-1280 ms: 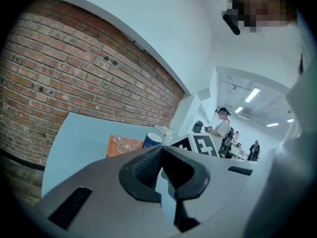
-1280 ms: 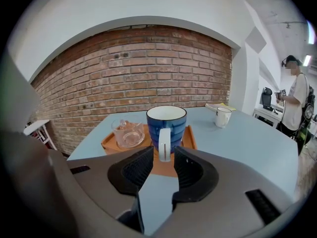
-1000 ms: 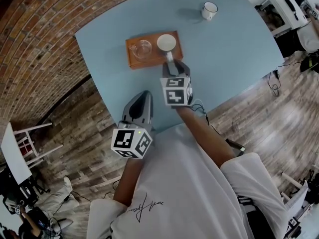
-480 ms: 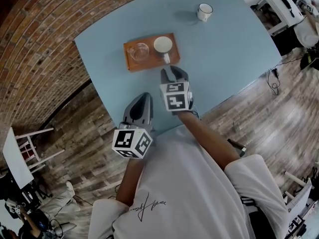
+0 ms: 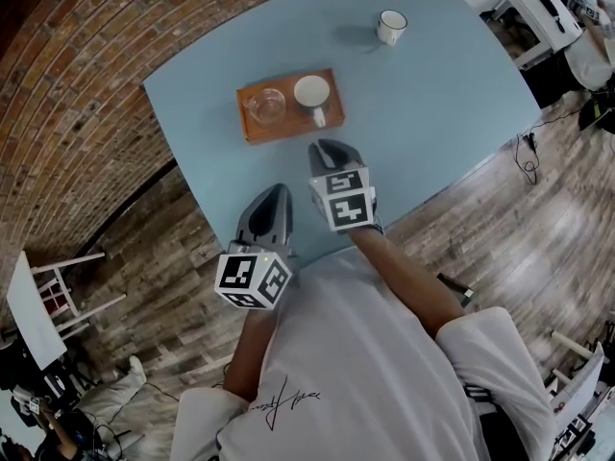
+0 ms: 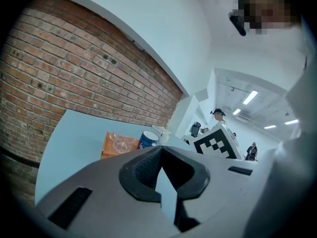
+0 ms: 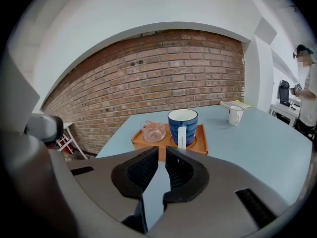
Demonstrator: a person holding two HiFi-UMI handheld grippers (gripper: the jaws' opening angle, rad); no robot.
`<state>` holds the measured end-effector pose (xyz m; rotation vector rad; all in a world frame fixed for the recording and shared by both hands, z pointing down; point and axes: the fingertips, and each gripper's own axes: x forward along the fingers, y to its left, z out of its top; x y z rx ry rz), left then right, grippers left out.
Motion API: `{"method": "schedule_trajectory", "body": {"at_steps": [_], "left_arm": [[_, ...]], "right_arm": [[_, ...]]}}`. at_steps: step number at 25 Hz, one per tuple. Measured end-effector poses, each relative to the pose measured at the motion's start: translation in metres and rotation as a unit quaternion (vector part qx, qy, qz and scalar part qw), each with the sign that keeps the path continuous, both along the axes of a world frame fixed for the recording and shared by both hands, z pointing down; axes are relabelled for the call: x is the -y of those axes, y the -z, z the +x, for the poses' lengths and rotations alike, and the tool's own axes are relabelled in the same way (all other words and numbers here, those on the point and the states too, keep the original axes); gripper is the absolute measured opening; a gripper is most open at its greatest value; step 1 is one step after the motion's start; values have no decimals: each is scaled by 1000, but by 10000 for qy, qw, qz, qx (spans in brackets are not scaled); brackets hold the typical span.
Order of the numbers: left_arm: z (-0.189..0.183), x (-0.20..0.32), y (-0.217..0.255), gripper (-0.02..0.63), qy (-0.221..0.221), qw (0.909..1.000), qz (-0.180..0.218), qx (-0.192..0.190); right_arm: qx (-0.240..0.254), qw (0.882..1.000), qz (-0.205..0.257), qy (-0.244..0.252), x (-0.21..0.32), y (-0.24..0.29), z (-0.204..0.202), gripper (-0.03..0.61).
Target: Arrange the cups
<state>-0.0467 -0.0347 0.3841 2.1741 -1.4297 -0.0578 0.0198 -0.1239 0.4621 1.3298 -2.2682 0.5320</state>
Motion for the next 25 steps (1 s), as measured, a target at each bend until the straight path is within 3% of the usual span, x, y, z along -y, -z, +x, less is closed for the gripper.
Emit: {"method": "schedule_trajectory", "body": {"at_steps": [8, 16, 25], "left_arm": [[-5, 4, -3, 8, -33, 10000, 12, 25], [-18, 14, -11, 8, -344, 9978, 120, 552], [-33, 41, -21, 8, -1124, 9857, 323, 1211]], "right_arm": [[755, 9938, -157, 798, -17, 21, -24, 23], [1058, 9847, -40, 1387, -32, 35, -32, 21], [1169, 9800, -170, 1599, -34, 34, -35, 22]]}}
